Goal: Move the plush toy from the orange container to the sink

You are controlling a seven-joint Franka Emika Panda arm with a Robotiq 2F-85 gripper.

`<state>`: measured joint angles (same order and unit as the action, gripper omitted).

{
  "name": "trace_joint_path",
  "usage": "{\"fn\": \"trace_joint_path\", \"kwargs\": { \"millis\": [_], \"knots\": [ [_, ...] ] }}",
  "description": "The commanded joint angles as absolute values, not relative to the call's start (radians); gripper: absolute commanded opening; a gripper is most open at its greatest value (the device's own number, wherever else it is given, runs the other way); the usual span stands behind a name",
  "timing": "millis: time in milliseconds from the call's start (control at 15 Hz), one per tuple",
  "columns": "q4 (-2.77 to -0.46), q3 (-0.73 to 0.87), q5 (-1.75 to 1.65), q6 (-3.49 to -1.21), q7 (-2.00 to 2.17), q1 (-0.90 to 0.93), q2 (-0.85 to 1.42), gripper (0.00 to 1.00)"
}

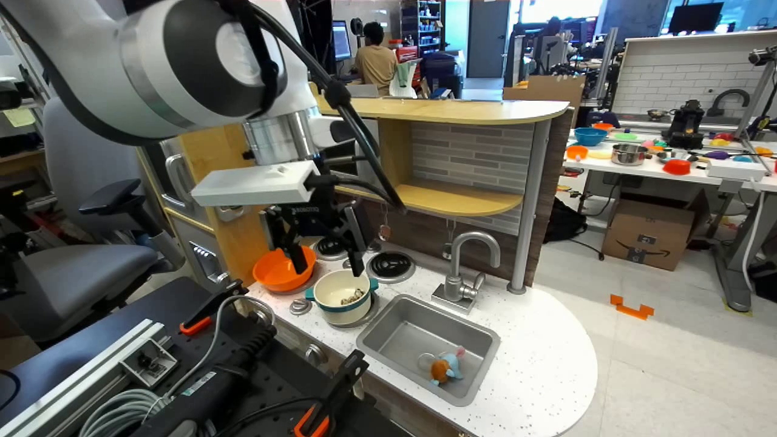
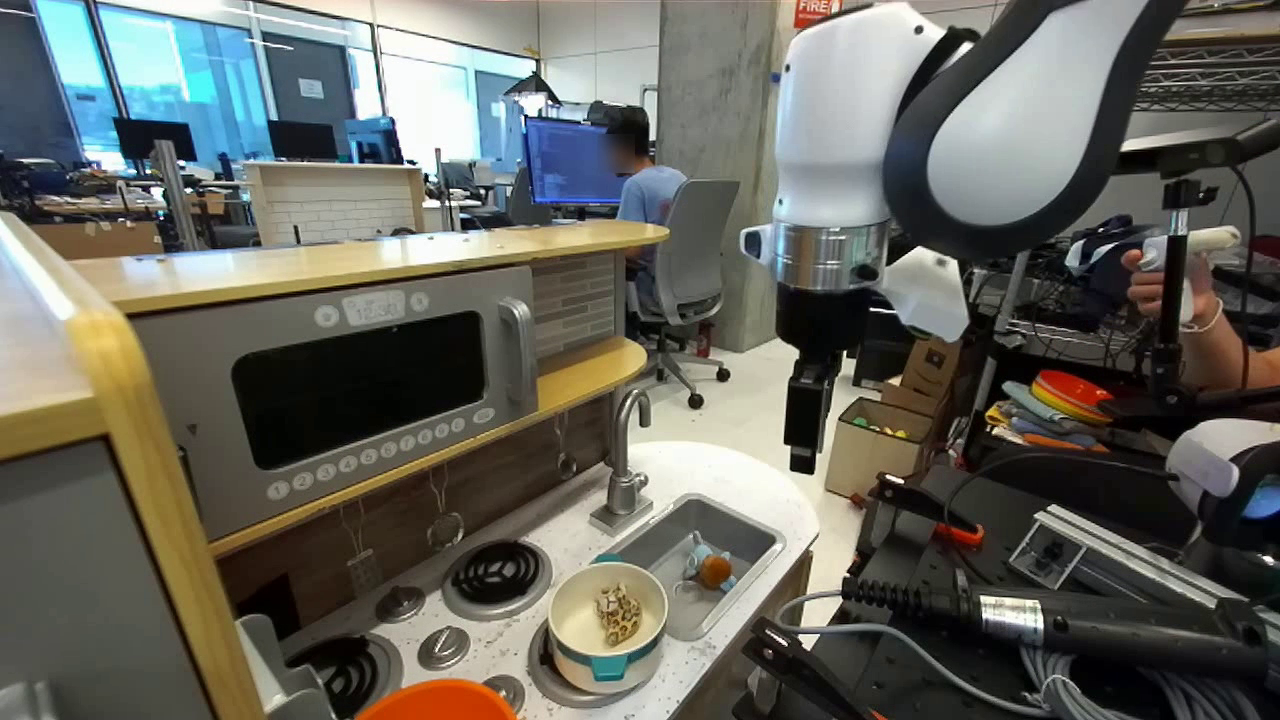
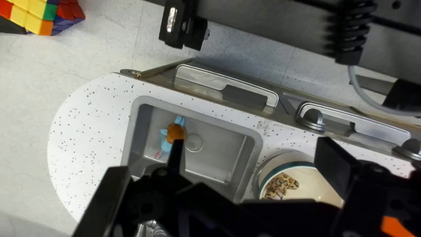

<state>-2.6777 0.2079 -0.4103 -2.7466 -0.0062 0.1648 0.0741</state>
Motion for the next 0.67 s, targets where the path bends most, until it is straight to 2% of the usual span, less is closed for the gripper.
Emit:
{"fn": "trace_joint_path", "kwargs": {
  "millis": [0,67,267,600],
  "knots": [
    [-2.809,0.135,-0.453,-2.624,-0.058,0.087,-0.159,1.0],
    [-2.732,0.113,-0.413,-2.681,-0.031,0.078,-0.027,1.0],
    [-2.789,0.093,-0.412,-2.65,-0.059,0.055,-0.122,1.0],
    [-2.794,0.091,-0.412,-2.65,-0.062,0.053,-0.129,1.0]
  ]
}}
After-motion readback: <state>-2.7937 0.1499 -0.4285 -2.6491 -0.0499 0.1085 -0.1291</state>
